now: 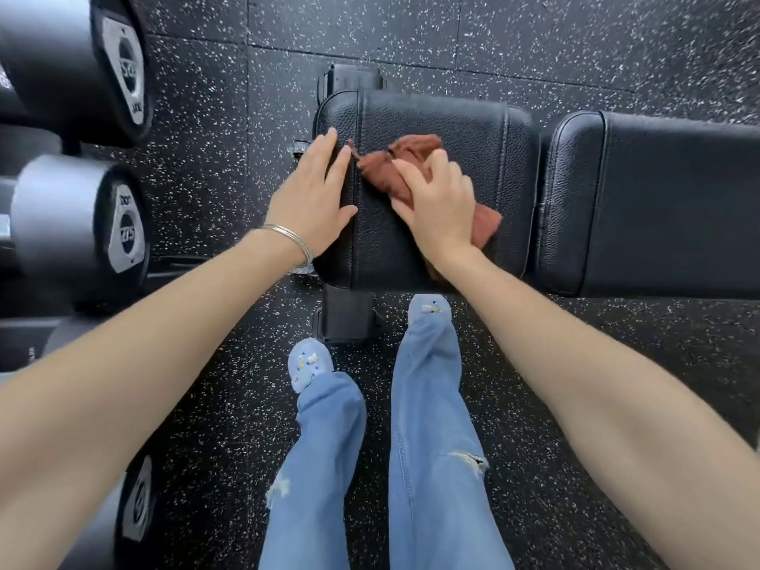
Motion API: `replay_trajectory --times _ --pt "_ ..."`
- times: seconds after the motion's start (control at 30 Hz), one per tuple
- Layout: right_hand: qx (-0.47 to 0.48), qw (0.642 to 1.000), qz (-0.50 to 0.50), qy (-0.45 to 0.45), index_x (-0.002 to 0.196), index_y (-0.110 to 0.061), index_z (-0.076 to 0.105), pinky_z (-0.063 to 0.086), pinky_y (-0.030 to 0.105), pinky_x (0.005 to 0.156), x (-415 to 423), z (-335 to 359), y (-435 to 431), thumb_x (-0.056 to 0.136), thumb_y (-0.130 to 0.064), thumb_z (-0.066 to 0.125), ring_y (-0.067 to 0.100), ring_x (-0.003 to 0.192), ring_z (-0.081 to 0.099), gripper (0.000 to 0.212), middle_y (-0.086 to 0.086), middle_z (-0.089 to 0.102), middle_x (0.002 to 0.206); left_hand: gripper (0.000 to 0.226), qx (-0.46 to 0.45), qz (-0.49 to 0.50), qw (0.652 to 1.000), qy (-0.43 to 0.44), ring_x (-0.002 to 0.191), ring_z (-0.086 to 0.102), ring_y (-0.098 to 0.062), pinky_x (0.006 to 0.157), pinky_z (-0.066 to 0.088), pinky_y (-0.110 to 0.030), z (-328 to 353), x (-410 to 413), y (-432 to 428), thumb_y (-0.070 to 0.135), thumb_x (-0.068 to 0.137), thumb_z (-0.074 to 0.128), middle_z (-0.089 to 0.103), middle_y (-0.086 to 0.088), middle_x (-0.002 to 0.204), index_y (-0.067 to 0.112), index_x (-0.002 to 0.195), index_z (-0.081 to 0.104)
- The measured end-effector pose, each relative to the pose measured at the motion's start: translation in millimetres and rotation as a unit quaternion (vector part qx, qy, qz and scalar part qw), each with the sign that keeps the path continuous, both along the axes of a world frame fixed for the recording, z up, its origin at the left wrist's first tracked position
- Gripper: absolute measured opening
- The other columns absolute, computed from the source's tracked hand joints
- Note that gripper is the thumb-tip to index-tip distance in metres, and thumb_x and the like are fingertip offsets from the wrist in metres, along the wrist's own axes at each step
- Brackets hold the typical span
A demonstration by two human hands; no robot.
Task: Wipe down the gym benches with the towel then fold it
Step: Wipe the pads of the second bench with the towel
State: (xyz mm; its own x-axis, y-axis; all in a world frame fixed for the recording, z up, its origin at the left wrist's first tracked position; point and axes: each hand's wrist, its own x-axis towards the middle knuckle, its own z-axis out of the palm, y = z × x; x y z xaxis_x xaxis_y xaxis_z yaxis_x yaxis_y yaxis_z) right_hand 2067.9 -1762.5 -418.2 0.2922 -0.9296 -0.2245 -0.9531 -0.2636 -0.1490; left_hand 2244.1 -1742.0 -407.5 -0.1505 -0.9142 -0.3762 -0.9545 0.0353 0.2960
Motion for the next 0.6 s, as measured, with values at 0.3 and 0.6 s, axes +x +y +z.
replay_trajectory --times 0.3,0.6 --pt "0.042 0.998 -0.054 -0.010 0.126 -0.026 0.050 0.043 0.041 0.085 -6 -5 -116 0.089 -0.047 0.050 0.033 0.108 0.053 0.042 0.011 0.044 0.128 0.082 -0.001 -0.028 0.998 -0.047 0.146 0.005 -0.028 0.119 0.003 -0.033 6 -32 -23 0.042 0.091 0.055 0.005 -0.016 0.158 0.002 0.149 0.012" --pt "0.064 0.988 -0.139 0.017 0.119 -0.023 0.054 0.042 0.044 0.088 -86 -6 -136 0.086 -0.050 0.048 0.040 0.107 0.054 0.043 0.015 0.047 0.122 0.085 0.029 -0.064 0.992 -0.105 0.146 0.000 -0.028 0.120 0.003 -0.036 7 -40 -29 0.048 0.091 0.051 0.001 -0.012 0.159 0.007 0.150 0.007"
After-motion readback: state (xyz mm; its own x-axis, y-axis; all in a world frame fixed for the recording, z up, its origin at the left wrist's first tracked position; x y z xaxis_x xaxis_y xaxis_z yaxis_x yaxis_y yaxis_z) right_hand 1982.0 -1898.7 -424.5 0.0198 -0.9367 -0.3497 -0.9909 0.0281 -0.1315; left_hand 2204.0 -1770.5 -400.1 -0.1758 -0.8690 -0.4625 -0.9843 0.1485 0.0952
